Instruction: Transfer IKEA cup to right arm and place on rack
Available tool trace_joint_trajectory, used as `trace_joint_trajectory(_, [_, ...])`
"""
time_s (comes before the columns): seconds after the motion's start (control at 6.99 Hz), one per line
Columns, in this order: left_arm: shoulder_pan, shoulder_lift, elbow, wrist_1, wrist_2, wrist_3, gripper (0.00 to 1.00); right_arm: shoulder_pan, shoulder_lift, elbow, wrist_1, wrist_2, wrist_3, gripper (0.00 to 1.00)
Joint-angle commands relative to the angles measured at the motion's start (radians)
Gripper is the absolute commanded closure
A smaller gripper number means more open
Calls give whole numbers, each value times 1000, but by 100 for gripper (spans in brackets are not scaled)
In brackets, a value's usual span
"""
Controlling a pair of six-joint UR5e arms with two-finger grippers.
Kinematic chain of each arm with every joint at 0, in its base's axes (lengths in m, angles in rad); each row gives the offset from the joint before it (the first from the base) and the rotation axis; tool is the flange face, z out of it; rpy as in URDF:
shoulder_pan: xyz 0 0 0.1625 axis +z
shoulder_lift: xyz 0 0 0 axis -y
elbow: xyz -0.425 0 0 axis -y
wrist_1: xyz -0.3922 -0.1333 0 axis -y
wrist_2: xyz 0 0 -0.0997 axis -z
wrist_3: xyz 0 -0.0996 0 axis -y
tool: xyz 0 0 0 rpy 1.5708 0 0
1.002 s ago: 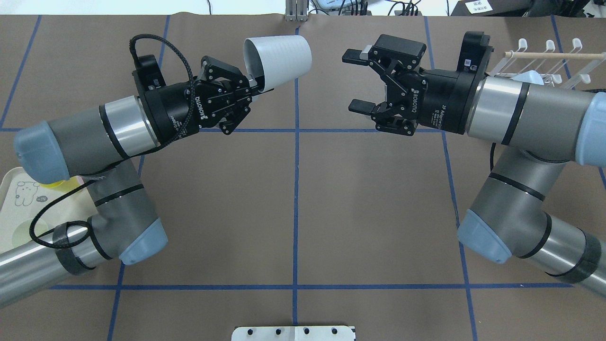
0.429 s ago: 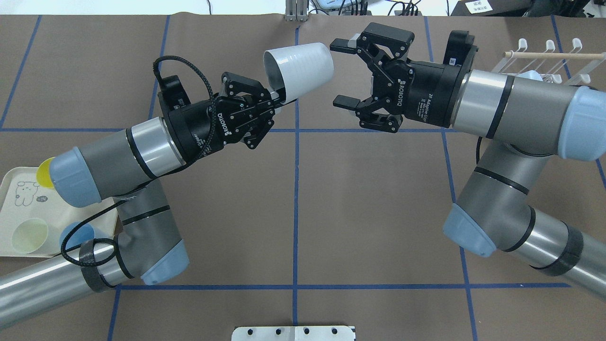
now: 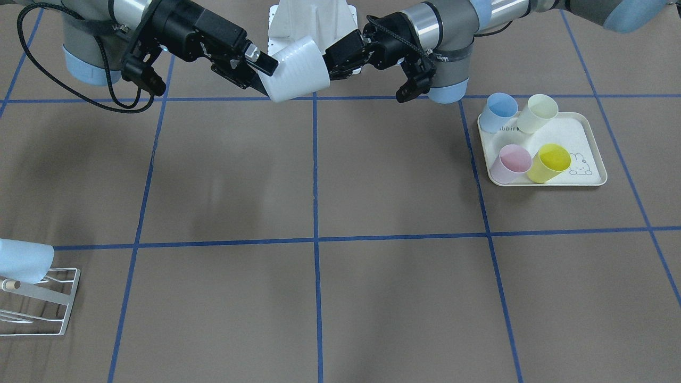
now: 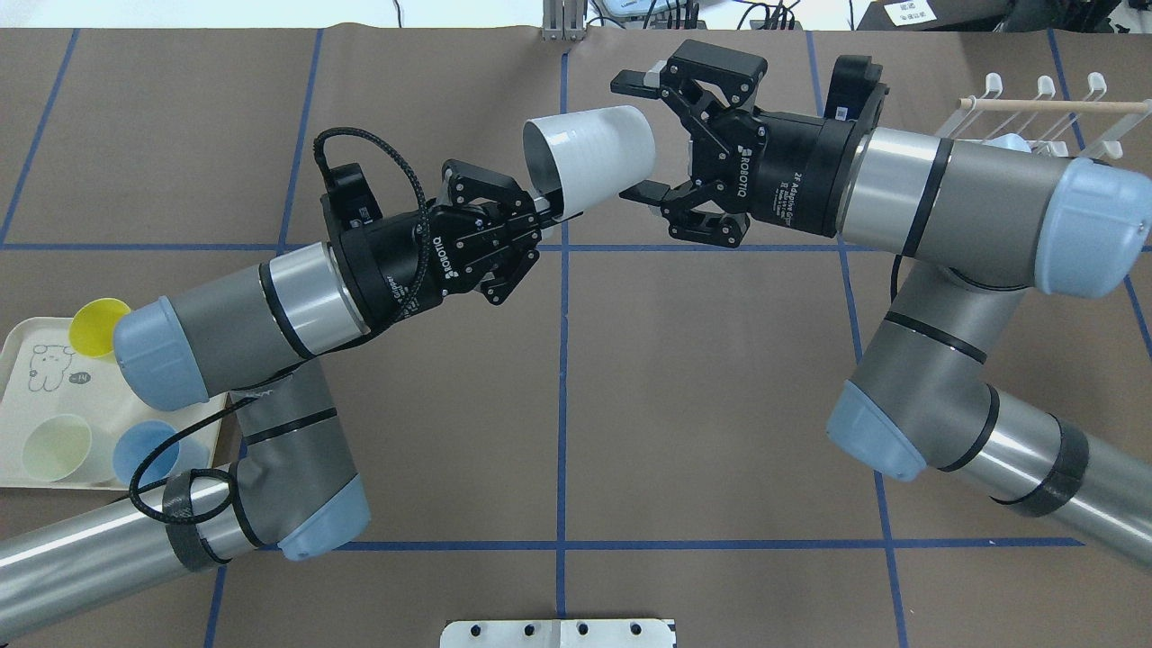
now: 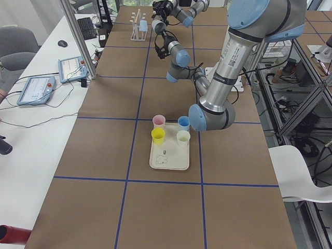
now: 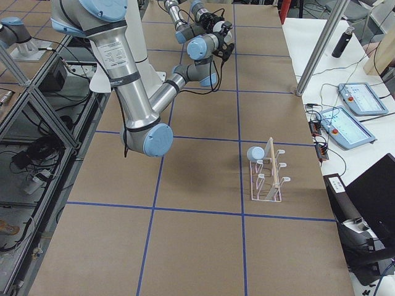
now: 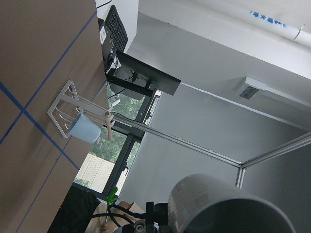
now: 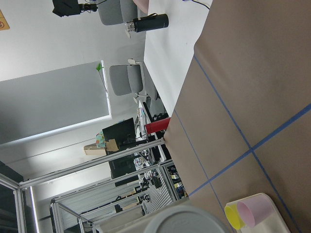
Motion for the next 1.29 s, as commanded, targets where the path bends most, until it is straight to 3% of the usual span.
trace_joint_trajectory(0.0, [7, -3, -1, 0, 0, 0, 100, -14, 1, -1, 2, 0, 0, 1])
trace_joint_trajectory(0.14, [7, -4, -1, 0, 0, 0, 100, -17, 1, -1, 2, 0, 0, 1])
trace_joint_trajectory(0.29, [7, -4, -3, 0, 0, 0, 100, -19, 1, -1, 2, 0, 0, 8])
trace_joint_trajectory(0.43, [8, -3, -3, -2, 0, 1, 100, -19, 3, 1, 3, -2, 0, 35])
trace_joint_trajectory(0.57, [8, -3, -3, -2, 0, 2, 80, -19, 3, 1, 6, -3, 0, 61])
trace_joint_trajectory(0.86, [8, -1, -6, -2, 0, 3, 23, -19, 3, -1, 6, -3, 0, 74])
trace_joint_trajectory(1.0, [5, 0, -11, -2, 0, 9, 2, -14, 4, 4, 8, -3, 0, 74])
trace_joint_trajectory(1.14, [-6, 14, -11, -5, -1, 21, 1, 9, 0, 7, 6, 3, -14, 74])
